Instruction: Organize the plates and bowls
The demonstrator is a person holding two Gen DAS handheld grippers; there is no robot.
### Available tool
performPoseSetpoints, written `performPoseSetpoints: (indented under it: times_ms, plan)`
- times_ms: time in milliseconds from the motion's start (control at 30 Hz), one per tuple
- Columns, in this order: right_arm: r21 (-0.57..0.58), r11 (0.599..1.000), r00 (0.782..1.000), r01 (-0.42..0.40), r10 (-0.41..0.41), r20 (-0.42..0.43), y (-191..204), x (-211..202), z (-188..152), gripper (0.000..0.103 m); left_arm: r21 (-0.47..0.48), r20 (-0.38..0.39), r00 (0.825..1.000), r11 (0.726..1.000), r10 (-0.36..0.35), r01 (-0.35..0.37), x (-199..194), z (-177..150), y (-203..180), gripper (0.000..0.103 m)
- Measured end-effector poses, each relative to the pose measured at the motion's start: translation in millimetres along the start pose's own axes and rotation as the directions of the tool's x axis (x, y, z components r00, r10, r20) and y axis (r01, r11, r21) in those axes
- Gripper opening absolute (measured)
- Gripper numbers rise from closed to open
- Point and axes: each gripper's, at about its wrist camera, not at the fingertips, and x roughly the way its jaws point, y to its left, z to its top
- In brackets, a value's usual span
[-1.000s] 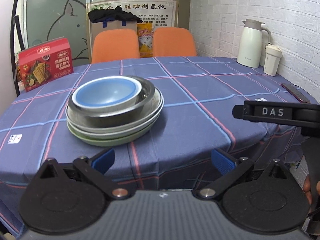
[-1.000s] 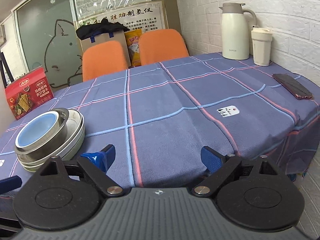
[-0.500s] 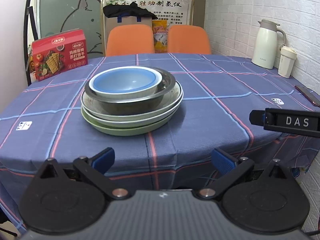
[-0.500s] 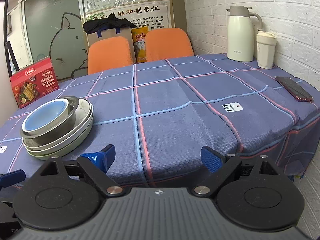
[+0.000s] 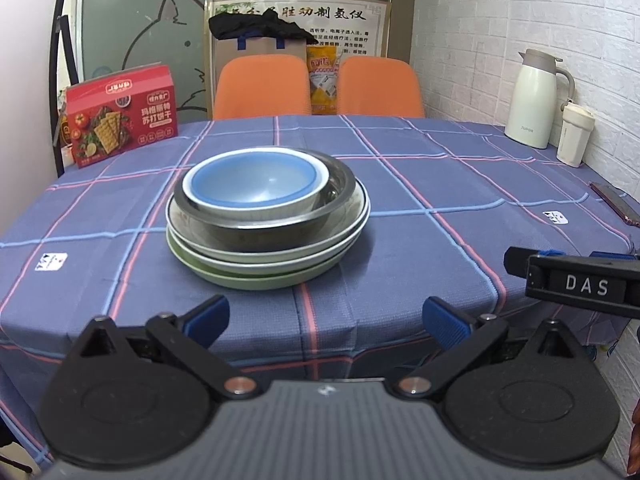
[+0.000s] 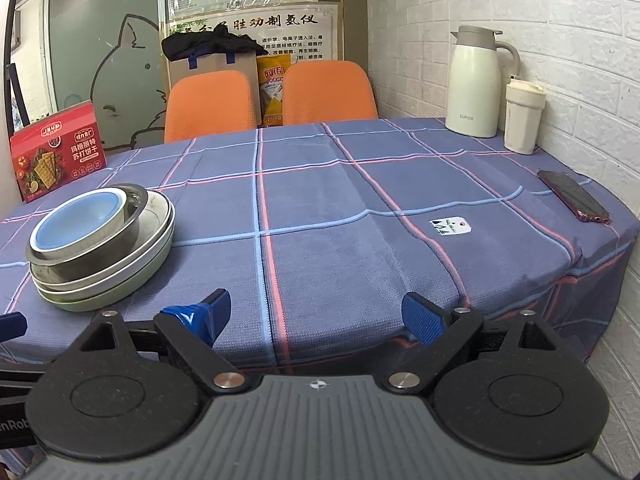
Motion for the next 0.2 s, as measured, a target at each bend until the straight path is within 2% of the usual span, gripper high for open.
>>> performPoseSetpoints:
  times_ms: [200]
  plan:
    - [0.022,0.999,0.999,-0.049,0.05,-0.013,1.2,-0.3,0.0,0.08,-0.018,0.03,1.0,1.0,-0.005,0.005,-3.5,0.4,4.3,0.102]
